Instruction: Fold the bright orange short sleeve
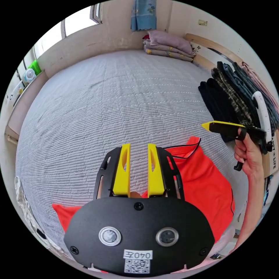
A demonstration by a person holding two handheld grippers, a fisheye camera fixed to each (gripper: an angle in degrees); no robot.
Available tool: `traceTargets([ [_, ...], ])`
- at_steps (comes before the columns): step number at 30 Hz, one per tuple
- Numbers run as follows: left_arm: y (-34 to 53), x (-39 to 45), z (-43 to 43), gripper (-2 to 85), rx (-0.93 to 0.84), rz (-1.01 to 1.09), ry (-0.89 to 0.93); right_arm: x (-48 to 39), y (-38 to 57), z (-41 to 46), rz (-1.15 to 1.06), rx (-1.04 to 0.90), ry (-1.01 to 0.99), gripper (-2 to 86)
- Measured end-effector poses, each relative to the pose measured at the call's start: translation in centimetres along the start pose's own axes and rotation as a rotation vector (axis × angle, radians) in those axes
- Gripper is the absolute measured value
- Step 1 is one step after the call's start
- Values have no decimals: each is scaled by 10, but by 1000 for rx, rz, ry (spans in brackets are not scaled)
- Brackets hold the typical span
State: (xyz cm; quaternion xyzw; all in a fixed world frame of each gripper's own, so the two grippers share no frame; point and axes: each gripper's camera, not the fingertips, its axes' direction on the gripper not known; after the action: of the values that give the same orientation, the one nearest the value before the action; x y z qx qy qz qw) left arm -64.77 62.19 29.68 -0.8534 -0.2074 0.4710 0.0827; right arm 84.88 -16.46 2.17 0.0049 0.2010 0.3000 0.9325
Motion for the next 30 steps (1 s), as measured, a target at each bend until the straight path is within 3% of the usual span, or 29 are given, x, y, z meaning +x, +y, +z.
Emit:
traceTargets([
  [4, 61, -58, -53, 50, 115, 99, -10, -13, 32, -25, -172, 34, 79, 122],
  [8, 123, -153, -73, 48, 9, 65, -84, -13, 42, -14, -219, -43, 0, 132],
  [12, 157, -225, -59, 56, -130, -101, -111, -9, 32, 9, -106, -88, -29, 120],
  [14, 165, -237, -51, 56, -148, -136, -103, 1, 22, 25, 55, -141, -85, 94],
  [16, 170, -239, -40, 56, -177, -138, -81, -4, 12, 37, 62, -190, -170, 85],
  [18, 175, -237, -38, 55, -136, -148, -110, -9, 5, 25, 90, -43, -290, 82],
  [20, 179, -238, -39, 52, -108, -160, -107, -11, 12, -11, 121, 270, -454, 76],
  [21, 183, -239, -41, 50, -95, -158, -111, -14, 11, -14, 116, 270, -452, 76],
  [23, 189, -239, -44, 49, -82, -137, -124, -35, 3, -9, 13, 80, -292, 86],
  [26, 198, -236, -45, 49, -79, -100, -123, -55, 15, 2, -94, -26, -20, 111],
  [28, 201, -232, -38, 49, -105, -75, -125, -59, 23, 13, -111, -69, 94, 174],
  [30, 202, -231, -35, 47, -106, -90, -136, -59, 29, 26, -95, -115, 121, 183],
])
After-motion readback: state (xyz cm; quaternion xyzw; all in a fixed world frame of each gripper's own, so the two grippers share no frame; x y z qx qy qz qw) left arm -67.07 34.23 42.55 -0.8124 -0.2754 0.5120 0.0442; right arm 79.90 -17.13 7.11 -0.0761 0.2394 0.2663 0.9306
